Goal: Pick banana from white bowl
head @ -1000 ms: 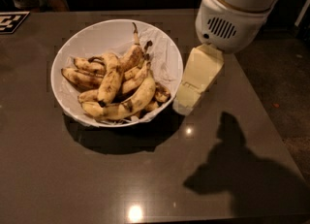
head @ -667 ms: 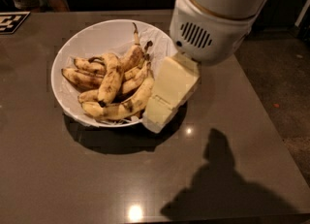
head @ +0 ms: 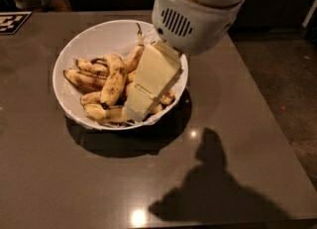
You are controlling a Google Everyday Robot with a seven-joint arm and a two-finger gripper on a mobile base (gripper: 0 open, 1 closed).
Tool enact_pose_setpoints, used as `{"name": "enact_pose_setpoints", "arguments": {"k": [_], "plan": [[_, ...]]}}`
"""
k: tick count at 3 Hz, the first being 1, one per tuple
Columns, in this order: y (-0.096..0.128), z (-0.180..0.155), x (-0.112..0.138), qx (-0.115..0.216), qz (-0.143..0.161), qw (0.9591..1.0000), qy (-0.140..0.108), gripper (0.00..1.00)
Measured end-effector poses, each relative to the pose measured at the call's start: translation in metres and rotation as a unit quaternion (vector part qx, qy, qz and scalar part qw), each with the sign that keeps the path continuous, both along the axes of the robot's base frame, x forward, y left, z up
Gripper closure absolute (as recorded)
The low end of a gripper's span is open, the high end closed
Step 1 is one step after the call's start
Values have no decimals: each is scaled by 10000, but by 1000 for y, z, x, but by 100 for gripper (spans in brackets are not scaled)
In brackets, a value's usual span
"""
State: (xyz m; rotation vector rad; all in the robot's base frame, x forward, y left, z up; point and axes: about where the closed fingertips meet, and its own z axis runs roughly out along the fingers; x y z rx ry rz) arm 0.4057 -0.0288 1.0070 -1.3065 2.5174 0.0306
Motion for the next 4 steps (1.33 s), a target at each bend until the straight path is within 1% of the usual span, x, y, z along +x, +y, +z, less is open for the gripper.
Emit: {"name": "enact_pose_setpoints", "arguments": {"k": [1,2,3,4], "plan": [[29,-3,19,-11,-123,9999,93,0],[64,-9,34,-97,-194,9994,262,0],[74,-3,32,121,-152,9997,163,0],[90,-3,25,245,-224,9993,143,0]]}}
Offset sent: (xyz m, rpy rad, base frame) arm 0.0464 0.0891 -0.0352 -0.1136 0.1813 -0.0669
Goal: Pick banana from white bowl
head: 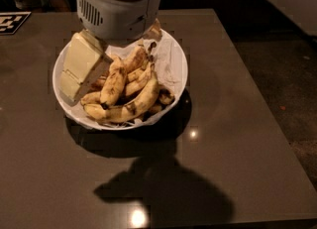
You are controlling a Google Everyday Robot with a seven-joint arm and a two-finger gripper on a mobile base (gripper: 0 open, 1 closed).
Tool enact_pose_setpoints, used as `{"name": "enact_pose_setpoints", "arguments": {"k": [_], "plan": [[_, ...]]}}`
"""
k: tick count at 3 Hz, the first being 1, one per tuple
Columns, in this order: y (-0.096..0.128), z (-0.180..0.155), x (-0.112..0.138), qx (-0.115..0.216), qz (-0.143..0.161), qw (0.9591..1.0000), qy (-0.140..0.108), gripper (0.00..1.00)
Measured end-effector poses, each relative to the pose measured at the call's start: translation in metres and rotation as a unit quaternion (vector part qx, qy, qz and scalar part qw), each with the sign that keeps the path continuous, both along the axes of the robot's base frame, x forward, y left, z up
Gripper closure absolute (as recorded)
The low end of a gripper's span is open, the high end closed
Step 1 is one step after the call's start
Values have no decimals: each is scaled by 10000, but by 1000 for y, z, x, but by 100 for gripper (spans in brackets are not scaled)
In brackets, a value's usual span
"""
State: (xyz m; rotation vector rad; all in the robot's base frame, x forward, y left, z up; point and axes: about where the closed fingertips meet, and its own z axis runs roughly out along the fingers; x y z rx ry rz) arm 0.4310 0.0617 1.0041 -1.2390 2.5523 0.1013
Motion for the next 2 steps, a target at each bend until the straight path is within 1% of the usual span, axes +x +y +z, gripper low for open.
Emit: {"name": "enact_pose_setpoints", "arguments": {"k": [2], "plan": [[45,-4,-14,22,-301,9995,121,0]]}}
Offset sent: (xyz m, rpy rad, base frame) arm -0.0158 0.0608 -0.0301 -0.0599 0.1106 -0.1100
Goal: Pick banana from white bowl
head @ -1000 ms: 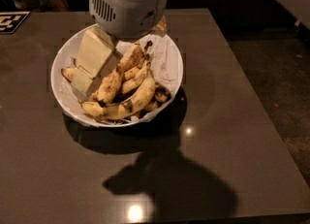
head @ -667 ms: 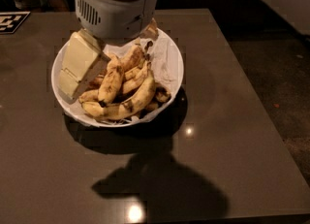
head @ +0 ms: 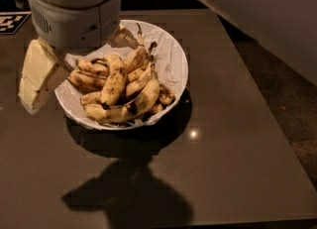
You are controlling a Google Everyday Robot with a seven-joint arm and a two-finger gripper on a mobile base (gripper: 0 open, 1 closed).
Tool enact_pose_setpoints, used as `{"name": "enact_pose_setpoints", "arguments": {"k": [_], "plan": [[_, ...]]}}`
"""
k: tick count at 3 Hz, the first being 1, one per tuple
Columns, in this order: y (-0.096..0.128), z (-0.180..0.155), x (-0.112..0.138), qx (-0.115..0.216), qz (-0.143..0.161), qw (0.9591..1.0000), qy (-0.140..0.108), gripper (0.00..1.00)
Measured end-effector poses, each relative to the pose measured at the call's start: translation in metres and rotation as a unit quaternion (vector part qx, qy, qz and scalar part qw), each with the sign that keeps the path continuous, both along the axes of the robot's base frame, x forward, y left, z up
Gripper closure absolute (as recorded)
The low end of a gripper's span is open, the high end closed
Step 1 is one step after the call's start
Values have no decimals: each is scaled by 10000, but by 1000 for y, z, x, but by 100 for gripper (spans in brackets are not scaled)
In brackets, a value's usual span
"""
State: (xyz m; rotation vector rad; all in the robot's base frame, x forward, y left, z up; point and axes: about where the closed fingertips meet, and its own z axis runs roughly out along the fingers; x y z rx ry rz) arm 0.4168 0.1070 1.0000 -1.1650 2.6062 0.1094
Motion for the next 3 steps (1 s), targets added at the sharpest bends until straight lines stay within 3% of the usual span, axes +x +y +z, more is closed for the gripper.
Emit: {"name": "enact_pose_setpoints", "arguments": {"k": [1,3], "plan": [[12,3,1,4,-148,9999,-8,1],[8,0,30,-83,-612,9981,42,8]]}}
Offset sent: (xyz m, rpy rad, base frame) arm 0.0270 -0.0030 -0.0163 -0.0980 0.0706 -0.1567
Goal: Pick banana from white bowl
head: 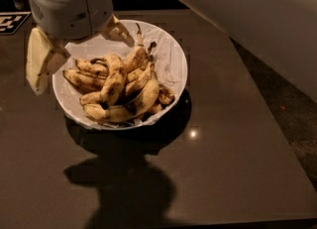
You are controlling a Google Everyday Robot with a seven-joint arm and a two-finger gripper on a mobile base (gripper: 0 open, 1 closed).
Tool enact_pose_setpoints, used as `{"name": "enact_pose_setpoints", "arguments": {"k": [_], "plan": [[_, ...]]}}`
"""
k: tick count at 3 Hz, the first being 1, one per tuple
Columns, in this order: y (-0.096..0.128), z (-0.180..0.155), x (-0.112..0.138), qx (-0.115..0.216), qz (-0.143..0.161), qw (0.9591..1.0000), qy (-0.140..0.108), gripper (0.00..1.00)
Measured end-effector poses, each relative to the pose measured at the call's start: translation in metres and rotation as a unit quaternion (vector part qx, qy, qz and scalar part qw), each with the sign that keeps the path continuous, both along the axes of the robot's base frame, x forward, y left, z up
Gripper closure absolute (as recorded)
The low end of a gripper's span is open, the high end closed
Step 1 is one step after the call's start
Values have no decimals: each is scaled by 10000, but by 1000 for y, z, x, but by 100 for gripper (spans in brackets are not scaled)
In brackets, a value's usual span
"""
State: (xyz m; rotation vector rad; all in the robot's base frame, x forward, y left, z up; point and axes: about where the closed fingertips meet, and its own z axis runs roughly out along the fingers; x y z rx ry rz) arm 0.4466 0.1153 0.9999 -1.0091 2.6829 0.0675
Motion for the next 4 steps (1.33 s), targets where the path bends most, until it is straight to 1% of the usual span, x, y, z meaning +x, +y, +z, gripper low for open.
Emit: {"name": "enact_pose_setpoints", "arguments": {"k": [1,2,3,4], "plan": [[-2,-8,18,-77,-115,9999,65,8],[0,-17,34,-142,-178,9996,136,12],[-2,-28,47,-204,-266,9992,218,15],[-4,-41,56,-269,-330,9985,342,17]]}}
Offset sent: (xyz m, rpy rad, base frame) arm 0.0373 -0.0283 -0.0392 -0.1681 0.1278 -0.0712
